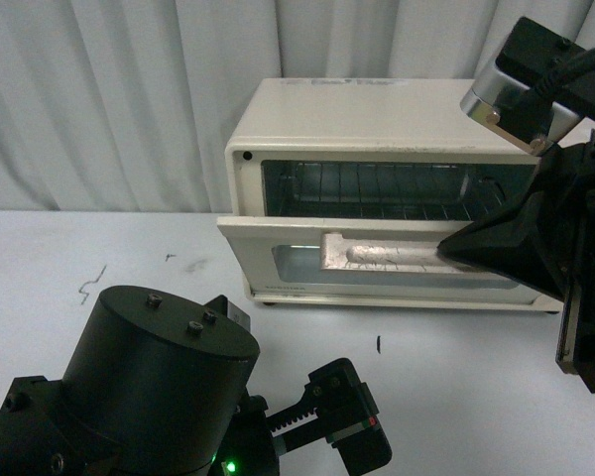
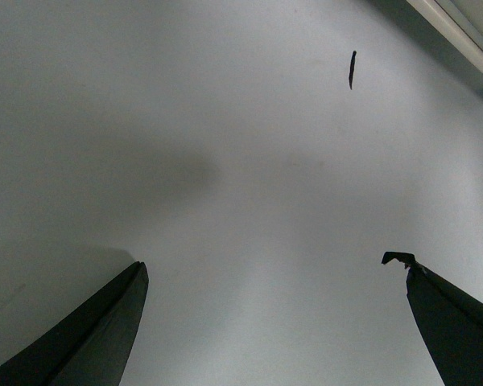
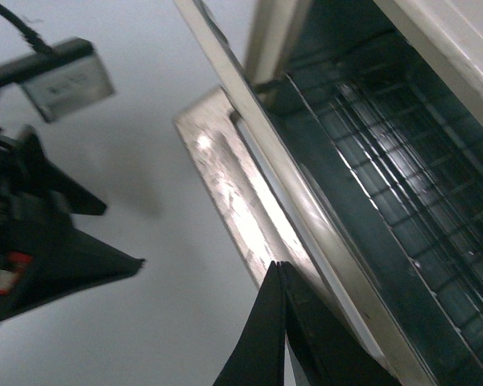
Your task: Open oven
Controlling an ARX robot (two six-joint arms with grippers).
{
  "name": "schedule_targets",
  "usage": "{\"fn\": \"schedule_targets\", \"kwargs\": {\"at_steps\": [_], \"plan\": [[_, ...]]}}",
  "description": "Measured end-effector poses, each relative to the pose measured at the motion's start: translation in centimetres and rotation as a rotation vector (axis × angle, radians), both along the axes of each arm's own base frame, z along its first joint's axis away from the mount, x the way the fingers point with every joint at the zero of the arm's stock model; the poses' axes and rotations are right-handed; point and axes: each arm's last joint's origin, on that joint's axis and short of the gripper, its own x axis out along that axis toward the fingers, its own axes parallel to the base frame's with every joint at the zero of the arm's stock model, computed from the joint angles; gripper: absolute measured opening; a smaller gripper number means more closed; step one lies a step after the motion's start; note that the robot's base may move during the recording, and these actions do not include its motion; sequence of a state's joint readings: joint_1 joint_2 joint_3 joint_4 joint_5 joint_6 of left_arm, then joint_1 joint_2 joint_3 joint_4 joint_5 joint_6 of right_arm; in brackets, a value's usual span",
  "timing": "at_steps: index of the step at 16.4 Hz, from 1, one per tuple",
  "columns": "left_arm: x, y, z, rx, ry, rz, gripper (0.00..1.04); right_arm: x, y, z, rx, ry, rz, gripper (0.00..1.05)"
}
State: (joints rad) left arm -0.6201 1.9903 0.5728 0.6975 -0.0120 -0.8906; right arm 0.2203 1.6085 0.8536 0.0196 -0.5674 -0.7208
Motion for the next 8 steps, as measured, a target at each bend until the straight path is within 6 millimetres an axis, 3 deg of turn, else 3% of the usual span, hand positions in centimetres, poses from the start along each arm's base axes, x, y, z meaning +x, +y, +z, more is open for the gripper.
{"fn": "schedule_targets", "kwargs": {"at_steps": [3, 8], "plan": [[0.0, 0.0, 0.0, 0.000, 0.000, 0.000, 0.98, -1.9, 1.7, 3.3, 0.064, -0.054, 0.088, 0.02], [0.0, 0.0, 0.0, 0.002, 0.000, 0.000, 0.98, -2.0, 1.9, 5.3, 0.081, -0.093, 0.094, 0.02]]}}
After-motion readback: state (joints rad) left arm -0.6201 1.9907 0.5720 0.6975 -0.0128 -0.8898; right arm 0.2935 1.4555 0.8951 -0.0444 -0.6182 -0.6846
